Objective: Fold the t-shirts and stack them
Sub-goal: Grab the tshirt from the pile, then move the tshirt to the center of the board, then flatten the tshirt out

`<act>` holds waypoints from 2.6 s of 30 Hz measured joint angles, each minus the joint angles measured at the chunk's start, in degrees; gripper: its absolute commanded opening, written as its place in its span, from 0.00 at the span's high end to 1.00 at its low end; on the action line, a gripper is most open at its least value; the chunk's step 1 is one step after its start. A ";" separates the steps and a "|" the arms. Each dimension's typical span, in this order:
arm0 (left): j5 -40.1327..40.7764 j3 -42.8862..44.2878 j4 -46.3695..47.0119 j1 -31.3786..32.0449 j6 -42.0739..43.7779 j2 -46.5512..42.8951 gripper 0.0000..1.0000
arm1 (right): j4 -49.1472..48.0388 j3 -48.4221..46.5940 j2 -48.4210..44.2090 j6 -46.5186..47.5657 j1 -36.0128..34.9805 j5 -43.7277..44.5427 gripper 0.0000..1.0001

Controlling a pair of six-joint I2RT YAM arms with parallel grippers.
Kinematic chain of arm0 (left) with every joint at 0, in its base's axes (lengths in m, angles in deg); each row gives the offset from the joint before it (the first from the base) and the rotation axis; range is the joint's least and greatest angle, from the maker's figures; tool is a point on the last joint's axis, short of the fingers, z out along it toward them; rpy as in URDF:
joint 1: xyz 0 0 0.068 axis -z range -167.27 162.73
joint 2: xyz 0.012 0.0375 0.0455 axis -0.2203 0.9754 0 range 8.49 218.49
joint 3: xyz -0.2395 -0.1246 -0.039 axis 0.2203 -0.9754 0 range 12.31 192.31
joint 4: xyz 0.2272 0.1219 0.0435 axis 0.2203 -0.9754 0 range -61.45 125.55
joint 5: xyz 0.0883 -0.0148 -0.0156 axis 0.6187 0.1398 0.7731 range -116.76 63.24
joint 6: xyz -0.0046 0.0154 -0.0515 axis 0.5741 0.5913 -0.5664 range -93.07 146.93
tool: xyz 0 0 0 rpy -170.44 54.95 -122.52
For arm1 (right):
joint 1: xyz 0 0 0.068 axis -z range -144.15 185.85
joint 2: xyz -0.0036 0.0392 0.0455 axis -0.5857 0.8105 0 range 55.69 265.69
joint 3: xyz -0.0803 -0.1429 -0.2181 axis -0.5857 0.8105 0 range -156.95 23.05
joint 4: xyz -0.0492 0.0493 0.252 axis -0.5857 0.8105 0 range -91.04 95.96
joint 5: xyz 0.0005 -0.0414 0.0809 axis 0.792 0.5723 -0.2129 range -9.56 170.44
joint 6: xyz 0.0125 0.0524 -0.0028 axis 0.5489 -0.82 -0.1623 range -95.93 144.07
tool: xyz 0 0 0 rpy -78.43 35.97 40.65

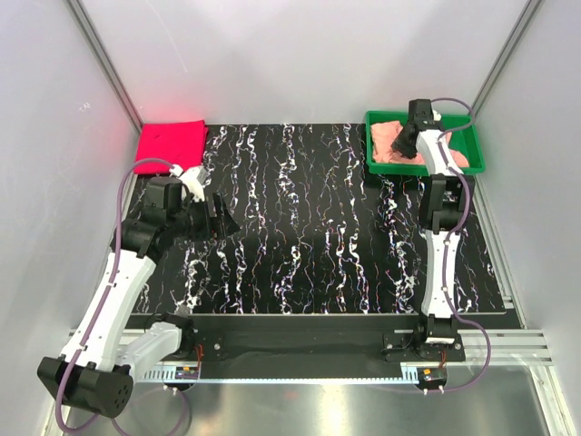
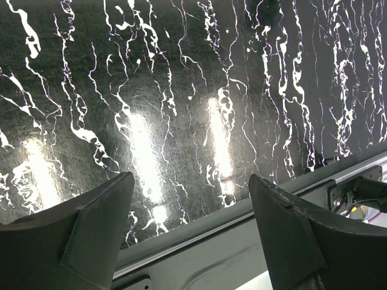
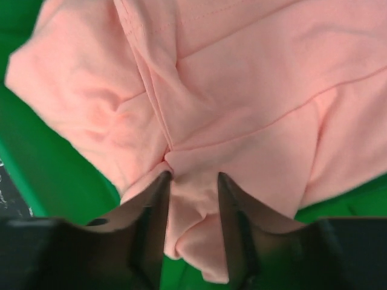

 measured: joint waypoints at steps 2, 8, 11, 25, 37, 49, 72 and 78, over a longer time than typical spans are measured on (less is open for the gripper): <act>0.00 0.00 -0.09 0.09 0.09 0.00 0.20 | -0.02 -2.19 2.01 -0.35 0.00 -0.76 0.75; -0.04 0.02 -0.33 0.13 0.04 -0.02 0.22 | 1.70 -11.50 5.75 -0.57 0.00 -1.49 1.00; -0.24 0.13 -0.33 0.17 -0.42 -0.04 0.25 | 2.51 -15.82 5.53 -0.83 0.00 -1.46 1.00; -1.33 0.15 1.53 0.11 -7.72 -2.49 0.24 | 7.67 -10.58 -36.70 -4.20 -4.44 -3.91 1.00; 0.39 3.80 2.97 6.80 -11.80 -1.68 0.15 | 10.16 35.04 -73.35 -8.68 -16.06 -26.67 0.15; 4.35 5.18 5.86 34.38 -13.27 22.93 0.15 | 24.33 69.99 -70.38 -3.39 -15.91 -18.40 0.25; 9.20 12.66 8.96 34.64 -9.73 50.31 0.56 | 10.40 63.54 -40.70 5.16 -6.97 -18.03 0.80; 8.81 13.86 9.68 31.95 -8.68 51.04 1.00 | 11.67 61.99 -40.94 4.98 -6.97 -19.37 1.00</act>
